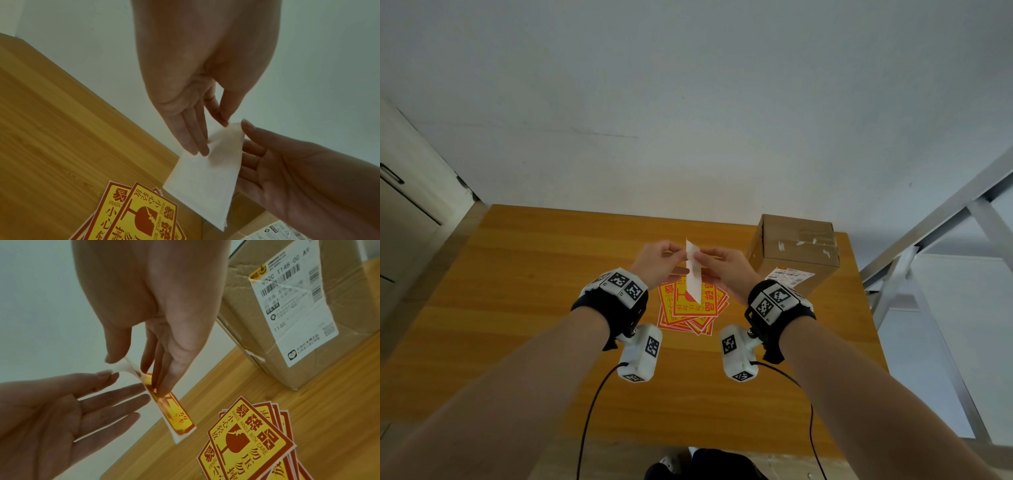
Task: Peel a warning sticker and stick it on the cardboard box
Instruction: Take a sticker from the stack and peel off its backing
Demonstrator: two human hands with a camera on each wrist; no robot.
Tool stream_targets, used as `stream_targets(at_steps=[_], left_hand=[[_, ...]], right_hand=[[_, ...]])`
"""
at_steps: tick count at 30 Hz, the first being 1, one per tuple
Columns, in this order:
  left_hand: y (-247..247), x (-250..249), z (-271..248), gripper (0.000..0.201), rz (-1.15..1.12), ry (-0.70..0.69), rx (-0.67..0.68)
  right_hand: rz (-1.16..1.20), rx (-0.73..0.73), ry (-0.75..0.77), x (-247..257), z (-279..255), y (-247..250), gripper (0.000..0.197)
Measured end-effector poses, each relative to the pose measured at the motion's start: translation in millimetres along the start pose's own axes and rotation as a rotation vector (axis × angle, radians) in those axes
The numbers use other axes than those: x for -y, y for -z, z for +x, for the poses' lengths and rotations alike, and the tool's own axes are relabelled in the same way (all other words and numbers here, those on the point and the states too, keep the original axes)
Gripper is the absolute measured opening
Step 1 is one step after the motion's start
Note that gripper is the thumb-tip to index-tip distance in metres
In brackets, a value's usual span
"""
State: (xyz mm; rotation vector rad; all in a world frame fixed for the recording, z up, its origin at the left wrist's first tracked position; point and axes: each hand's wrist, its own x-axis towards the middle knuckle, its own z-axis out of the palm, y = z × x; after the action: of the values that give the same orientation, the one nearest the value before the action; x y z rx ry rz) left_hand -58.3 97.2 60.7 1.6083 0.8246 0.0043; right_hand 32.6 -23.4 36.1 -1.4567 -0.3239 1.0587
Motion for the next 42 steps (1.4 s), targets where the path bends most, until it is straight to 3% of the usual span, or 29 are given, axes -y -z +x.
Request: stream_targets(at_steps=[3,10,16,22,24,33,36,42], left_hand=[[1.9,1.1,0.6,0.011,0.035,0.002,-0.019],[11.1,11.1,6.2,0.006,0.089,0.04,-0.048],[22.5,27.0,11.0,0.011,0.116,0.096,-0.099],[36.6,44.6,17.3,0.005,0.148,0.17,-0.144],[40.7,51.9,19.6,0.014,0.142,0.203,-0.166],[39.9,90.3,32.6,0.022,0.101,0.354,-0.17],[35.7,103.7,39.3,0.024,0.126,0.383,-0.183],[26.2,123.3,48.4,0.021,0.139,0.428,-0.163]], right_hand=[[0.031,-0.049,-0.023,-2.2,2.5,0.6,0.004],[0.015,-0.167,-0.035,-6.0,6.9,3.0,0.011],[-0.027,-0.286,-0.067,-12.6,14.9,6.7,0.004],[-0.072,-0.385,-0.092,-15.4,21.0,7.7,0.022],[-0.087,-0.409,-0.102,-16.4,24.4,8.0,0.024],[-0.336,-0.489,-0.061,-20.0,36.0,8.9,0.014],[-0.434,-0.521,-0.052,-19.0,40.4,10.2,0.024],[-0.533,-0.557,-0.046,-20.6,45.5,10.8,0.025]])
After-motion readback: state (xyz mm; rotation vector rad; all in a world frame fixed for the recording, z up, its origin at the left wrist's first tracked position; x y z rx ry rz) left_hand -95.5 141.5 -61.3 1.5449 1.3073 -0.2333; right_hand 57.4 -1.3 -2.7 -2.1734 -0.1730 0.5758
